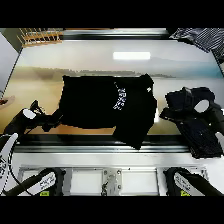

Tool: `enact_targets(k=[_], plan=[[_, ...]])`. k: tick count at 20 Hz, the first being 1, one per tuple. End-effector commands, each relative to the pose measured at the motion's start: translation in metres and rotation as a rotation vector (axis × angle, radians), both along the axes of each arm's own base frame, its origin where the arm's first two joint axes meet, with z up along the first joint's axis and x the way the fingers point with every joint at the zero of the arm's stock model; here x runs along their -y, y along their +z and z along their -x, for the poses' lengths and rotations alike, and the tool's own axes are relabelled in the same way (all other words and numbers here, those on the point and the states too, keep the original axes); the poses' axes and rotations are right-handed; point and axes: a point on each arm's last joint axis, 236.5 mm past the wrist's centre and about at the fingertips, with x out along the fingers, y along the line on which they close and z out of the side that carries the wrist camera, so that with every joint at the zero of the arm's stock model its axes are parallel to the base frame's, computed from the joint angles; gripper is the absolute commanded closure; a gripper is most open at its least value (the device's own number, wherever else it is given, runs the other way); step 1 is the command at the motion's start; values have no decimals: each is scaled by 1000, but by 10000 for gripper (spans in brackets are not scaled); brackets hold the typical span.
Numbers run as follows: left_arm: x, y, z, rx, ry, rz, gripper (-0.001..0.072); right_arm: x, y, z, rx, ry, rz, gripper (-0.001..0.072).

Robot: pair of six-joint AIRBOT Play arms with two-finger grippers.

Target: Fold the clothes and pants, and hang the long-sleeved shirts on hangers.

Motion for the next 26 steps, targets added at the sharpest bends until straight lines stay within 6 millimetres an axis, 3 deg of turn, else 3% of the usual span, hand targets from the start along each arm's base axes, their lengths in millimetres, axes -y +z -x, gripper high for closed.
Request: enact_targets(k=[1,3,5,8,9,11,13,14,16,17,19,21,23,25,26], plan=[[-1,0,-1,6,-14,-6,703,-23,-45,10,-58,-70,-125,145],[-1,0,-1,6,-14,-6,703,-47,-53,2,-44,-33,-193,148],[-1,1,-1,7,-14,-6,703,-63,-60,-5,-33,-31,-223,245],[-1,1,-1,6,-14,-6,703,-67,-64,-16,8,-39,-199,245],[-1,1,-1,7,-14,-6,703,-65,-63,-19,18,-42,-193,285],[-1,4,-4,12,-16,-5,703,-64,-59,-24,41,-18,-184,674],[-2,26,-19,60,-44,-14,703,-64,-38,-41,104,19,-176,702],[-6,51,-34,129,-59,-35,703,-64,-18,-53,147,54,-165,703],[-15,125,-68,327,-61,-93,703,-62,43,-80,265,155,-117,703],[-18,175,-82,447,-64,-130,703,-60,87,-93,348,205,-81,703],[-21,283,-91,693,-61,-202,703,-55,187,-110,547,269,-3,702],[-16,389,-74,925,-58,-270,703,-55,299,-106,792,285,51,702],[-7,480,-36,1137,-52,-332,703,-58,393,-79,1007,287,90,702],[4,552,14,1329,-37,-386,703,-60,462,-38,1178,286,124,702],[10,579,39,1408,-32,-408,703,-60,488,-17,1250,281,139,702]])
